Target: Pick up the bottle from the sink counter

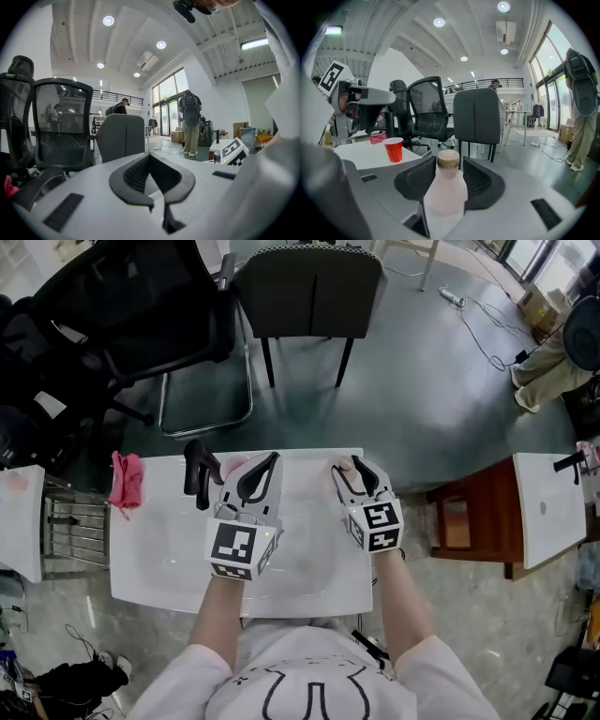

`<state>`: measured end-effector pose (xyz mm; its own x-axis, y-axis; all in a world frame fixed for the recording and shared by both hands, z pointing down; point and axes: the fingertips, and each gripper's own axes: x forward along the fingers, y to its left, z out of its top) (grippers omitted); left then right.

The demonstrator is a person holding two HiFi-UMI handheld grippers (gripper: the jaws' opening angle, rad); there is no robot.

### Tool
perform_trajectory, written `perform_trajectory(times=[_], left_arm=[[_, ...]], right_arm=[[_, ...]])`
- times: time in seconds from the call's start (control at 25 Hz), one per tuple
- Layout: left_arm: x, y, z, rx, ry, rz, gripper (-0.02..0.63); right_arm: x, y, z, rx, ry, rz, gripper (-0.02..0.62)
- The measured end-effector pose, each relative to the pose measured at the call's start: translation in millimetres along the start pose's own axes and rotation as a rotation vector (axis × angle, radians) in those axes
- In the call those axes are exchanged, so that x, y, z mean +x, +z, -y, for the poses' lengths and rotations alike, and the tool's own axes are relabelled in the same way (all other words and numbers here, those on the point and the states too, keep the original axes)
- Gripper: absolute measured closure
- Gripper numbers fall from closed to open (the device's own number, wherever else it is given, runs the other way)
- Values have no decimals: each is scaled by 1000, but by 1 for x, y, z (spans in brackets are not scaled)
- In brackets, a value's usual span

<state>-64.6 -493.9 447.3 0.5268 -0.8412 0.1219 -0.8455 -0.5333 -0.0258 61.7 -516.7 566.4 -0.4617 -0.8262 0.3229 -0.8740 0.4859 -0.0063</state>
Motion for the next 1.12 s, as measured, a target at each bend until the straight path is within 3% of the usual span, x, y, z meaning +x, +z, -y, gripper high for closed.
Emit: perform_trajectory(times=[0.52,0.76,1.12], left_arm=[[13,-15,-7,-16,-11,-22,597],[9,-17,-7,-13,-8,-29,597],[0,-18,-7,-10,5,-29,597]], right_arm=[[31,-3,-1,-63,17,-4,399],[29,0,-5,-111,23,0,432],[27,2,-1,-53,13,-10,460]])
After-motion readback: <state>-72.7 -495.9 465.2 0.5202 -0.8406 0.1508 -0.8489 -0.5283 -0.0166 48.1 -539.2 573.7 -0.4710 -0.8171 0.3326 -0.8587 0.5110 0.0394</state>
